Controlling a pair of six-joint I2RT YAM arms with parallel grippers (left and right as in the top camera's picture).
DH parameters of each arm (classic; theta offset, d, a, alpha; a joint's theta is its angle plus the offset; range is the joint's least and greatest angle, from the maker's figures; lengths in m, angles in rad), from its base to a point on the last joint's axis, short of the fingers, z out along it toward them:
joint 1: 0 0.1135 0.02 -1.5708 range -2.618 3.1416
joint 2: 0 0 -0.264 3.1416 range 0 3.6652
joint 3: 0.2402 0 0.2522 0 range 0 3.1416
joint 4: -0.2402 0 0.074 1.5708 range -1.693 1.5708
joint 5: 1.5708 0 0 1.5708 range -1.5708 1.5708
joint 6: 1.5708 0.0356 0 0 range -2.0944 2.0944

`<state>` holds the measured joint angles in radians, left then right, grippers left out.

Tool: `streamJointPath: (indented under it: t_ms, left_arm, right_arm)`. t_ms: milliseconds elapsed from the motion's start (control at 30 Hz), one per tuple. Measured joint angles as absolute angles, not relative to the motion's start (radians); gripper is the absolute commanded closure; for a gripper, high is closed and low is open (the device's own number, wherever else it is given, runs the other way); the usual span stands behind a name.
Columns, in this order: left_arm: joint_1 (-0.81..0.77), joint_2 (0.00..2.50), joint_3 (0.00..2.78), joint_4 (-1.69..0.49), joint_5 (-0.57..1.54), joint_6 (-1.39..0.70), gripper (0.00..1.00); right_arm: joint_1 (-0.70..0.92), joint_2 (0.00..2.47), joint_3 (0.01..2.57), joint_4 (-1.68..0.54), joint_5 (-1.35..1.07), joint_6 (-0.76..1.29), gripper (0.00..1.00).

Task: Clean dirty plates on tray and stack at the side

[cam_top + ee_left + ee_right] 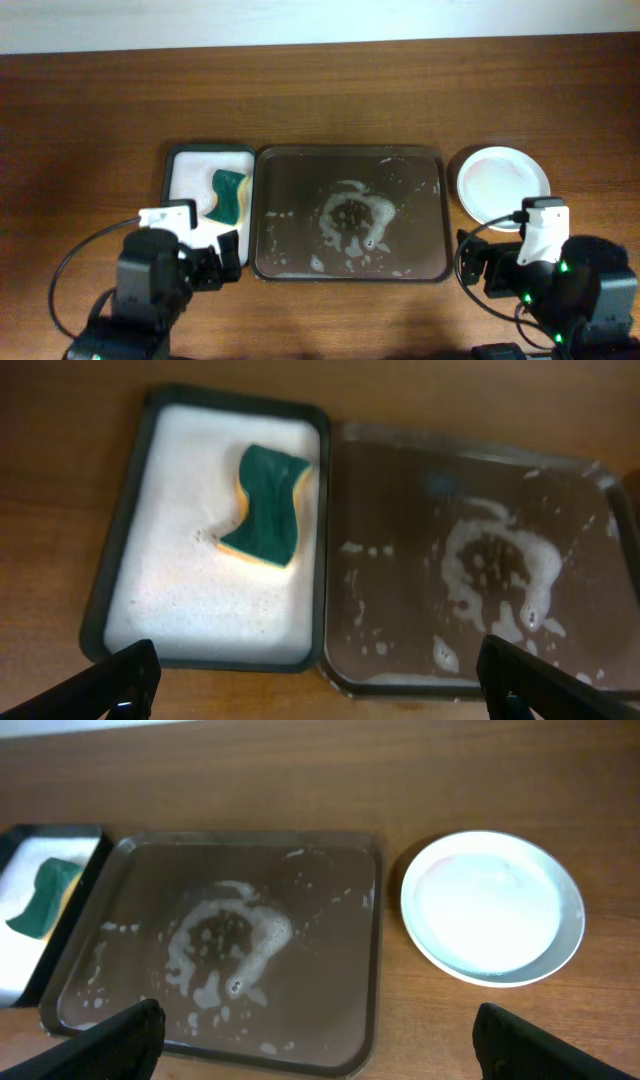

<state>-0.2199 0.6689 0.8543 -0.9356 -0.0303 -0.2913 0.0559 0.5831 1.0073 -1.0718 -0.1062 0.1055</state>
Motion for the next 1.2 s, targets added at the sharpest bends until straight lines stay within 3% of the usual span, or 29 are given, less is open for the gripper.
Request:
streamJointPath:
  t_ms: [667, 933, 1200]
  left_arm:
    - [-0.22, 0.611, 0.847, -0.933, -0.038, -0.291, 0.01]
    - [-0.22, 0.611, 0.843, -0.93, -0.041, -0.291, 0.01]
    - [-0.22, 0.611, 0.843, -0.931, -0.042, -0.291, 0.01]
  right_arm:
    - [0.082, 0.477, 0.932, -1.018, -0.051, 0.09, 0.01]
    - [0.115, 0.031, 0.404, -0.413, -0.056, 0.089, 0.01]
    - [0.115, 0.014, 0.073, 0.154, -0.063, 0.089, 0.01]
